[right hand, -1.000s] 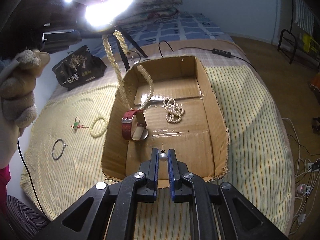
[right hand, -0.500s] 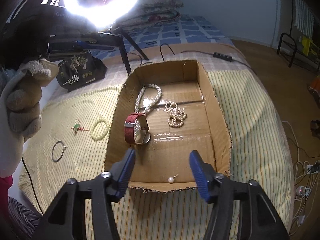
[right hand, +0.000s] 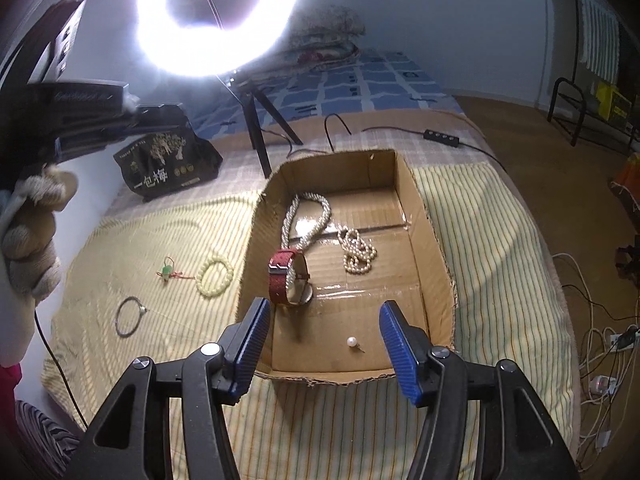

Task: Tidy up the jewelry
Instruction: 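Open the right tool over the box while the left tool drops the necklace in, then move both tools toward the blue bangle and the green jade pendant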

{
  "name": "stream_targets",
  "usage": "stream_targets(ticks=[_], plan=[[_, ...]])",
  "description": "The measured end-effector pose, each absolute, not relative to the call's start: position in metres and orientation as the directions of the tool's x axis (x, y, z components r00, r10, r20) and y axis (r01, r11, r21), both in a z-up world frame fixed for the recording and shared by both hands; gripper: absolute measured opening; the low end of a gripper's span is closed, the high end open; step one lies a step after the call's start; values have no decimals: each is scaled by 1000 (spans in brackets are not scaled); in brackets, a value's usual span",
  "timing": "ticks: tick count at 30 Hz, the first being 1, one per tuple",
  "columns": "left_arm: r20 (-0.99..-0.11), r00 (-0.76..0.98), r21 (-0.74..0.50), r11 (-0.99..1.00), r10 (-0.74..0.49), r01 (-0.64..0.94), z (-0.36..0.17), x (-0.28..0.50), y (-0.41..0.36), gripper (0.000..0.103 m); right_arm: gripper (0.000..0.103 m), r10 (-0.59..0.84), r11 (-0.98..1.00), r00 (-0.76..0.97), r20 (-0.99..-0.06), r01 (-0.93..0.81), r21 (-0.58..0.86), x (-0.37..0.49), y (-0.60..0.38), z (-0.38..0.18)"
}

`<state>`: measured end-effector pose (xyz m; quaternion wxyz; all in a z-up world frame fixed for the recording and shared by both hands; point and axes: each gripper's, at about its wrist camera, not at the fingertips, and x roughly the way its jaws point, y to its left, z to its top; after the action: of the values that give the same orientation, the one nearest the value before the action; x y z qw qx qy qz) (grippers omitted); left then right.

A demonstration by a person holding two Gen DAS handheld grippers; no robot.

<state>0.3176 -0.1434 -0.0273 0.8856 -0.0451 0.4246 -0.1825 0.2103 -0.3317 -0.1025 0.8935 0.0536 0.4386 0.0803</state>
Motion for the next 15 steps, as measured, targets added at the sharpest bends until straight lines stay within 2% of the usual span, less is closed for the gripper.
stream_targets(ticks=[11, 12, 13, 15], plan=[[-705, 656, -141, 960, -268, 241, -5, 269, -65, 9, 65, 229, 973, 631, -742, -181, 146, 201, -296, -87], [-705, 663, -127, 965, -251, 230, -6, 263, -55, 13, 67, 233, 971, 633, -739, -191, 143, 201, -292, -86], [-705, 667, -121, 967, -242, 224, -8, 259, -48, 25, 68, 238, 969, 636, -734, -205, 137, 200, -286, -85], [-704, 674, -112, 972, -224, 206, -12, 248, -30, 40, 71, 245, 966, 642, -726, -223, 128, 200, -276, -84]])
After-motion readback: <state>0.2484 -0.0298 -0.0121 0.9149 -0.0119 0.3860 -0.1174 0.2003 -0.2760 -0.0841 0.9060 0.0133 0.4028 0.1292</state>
